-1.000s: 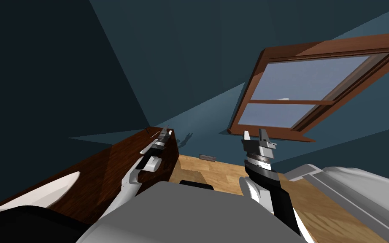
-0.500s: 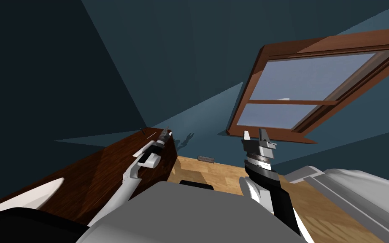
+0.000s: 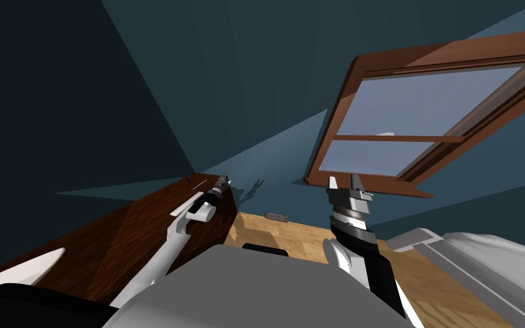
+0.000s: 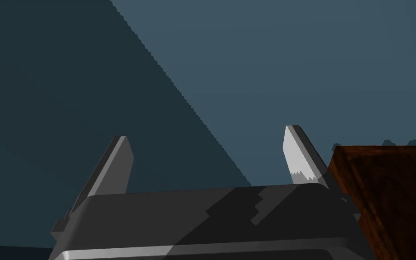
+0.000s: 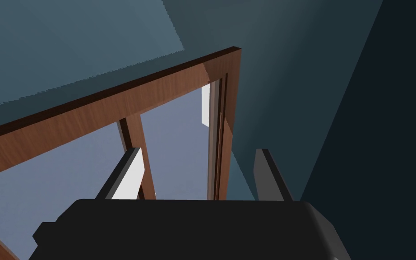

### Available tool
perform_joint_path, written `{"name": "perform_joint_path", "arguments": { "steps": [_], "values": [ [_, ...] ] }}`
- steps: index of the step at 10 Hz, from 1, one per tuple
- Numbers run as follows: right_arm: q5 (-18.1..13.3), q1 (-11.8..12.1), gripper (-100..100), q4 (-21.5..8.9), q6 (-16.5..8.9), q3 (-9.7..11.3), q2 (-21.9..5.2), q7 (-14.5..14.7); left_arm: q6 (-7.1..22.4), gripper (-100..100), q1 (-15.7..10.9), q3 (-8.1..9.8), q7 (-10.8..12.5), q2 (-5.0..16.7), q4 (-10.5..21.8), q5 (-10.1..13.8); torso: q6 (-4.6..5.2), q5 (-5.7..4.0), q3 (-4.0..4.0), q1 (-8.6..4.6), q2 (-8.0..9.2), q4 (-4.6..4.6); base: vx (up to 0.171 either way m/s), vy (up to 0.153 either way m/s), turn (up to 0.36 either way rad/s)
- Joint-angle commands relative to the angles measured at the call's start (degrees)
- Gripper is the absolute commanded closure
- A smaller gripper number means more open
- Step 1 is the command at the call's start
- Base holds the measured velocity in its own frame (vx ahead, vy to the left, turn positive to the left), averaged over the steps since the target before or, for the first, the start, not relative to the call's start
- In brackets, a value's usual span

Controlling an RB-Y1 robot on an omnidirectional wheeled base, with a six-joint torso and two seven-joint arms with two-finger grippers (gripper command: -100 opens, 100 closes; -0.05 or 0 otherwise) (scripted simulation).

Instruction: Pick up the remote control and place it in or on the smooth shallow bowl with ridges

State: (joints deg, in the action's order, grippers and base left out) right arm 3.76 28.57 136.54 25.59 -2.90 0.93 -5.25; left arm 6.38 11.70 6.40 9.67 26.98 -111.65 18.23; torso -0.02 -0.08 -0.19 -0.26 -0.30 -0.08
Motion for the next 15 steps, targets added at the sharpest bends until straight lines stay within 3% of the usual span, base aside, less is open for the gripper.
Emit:
{"name": "perform_joint_path", "arguments": {
  "steps": [1,2,4,5,7,8,10,11,13,14,15],
  "values": [
    [0.0,0.0,0,0.0,0.0,0.0,0.0,0.0,2.4,-100,0.31,0.01,0.28,0.29,0.28,0.3,0.0,0.0,0.0,0.0,0.0,0.0,0.038,-0.028,-0.003],
    [0.0,0.0,0,0.0,0.0,0.0,0.0,0.0,4.34,-100,-1.05,0.51,2.02,2.0,2.76,2.24,-0.01,0.03,0.07,0.14,0.13,0.03,0.07,-0.054,0.014],
    [0.0,0.0,0,0.0,0.0,0.0,0.0,0.0,7.03,-100,-1.05,0.51,2.02,2.0,2.76,2.24,0.0,0.02,0.02,0.1,0.03,0.01,0.058,-0.038,0.01],
    [0.0,0.0,0,0.0,0.0,0.0,0.0,0.0,8.68,-100,-2.39,1.0,3.8,3.73,5.33,4.24,-0.01,0.04,0.08,0.18,0.15,0.03,0.064,-0.046,0.027],
    [0.0,0.0,0,0.0,0.0,0.0,0.0,0.0,11.74,-100,-2.39,1.0,3.8,3.73,5.33,4.24,0.0,0.03,0.05,0.14,0.09,0.02,0.049,-0.033,0.01],
    [0.0,-0.01,0,0.0,0.0,0.0,0.0,0.0,13.75,-100,-3.71,1.49,5.61,5.47,7.92,6.3,0.0,0.05,0.1,0.19,0.17,0.04,0.078,-0.037,0.033],
    [0.0,0.0,0,0.0,0.0,0.0,0.0,0.0,16.52,-100,-3.71,1.49,5.61,5.47,7.98,6.3,-0.01,0.03,0.02,0.14,0.03,0.01,0.062,-0.036,0.015],
    [0.0,0.0,0,0.0,0.0,0.0,0.0,0.0,18.66,-100,-4.99,1.96,7.44,7.26,10.25,8.41,-0.01,0.04,0.08,0.19,0.14,0.03,0.051,-0.032,0.038],
    [0.0,0.0,0,0.0,0.0,0.0,0.0,0.0,21.33,-100,-4.99,1.96,7.44,7.26,10.68,8.41,-0.01,0.05,0.05,0.19,0.09,0.02,0.055,-0.022,0.017],
    [0.0,0.0,0,0.0,0.0,0.0,-0.01,0.0,23.5,-100,-6.24,2.43,9.28,9.09,13.4,10.56,-0.01,0.06,0.09,0.24,0.15,0.03,0.089,-0.023,0.054],
    [0.0,0.0,0,0.0,0.0,-0.01,-0.01,0.0,24.64,-100,-6.24,2.43,9.28,9.09,13.4,10.56,-0.02,0.06,0.02,0.24,0.02,0.01,0.079,-0.024,0.033]
  ]
}}
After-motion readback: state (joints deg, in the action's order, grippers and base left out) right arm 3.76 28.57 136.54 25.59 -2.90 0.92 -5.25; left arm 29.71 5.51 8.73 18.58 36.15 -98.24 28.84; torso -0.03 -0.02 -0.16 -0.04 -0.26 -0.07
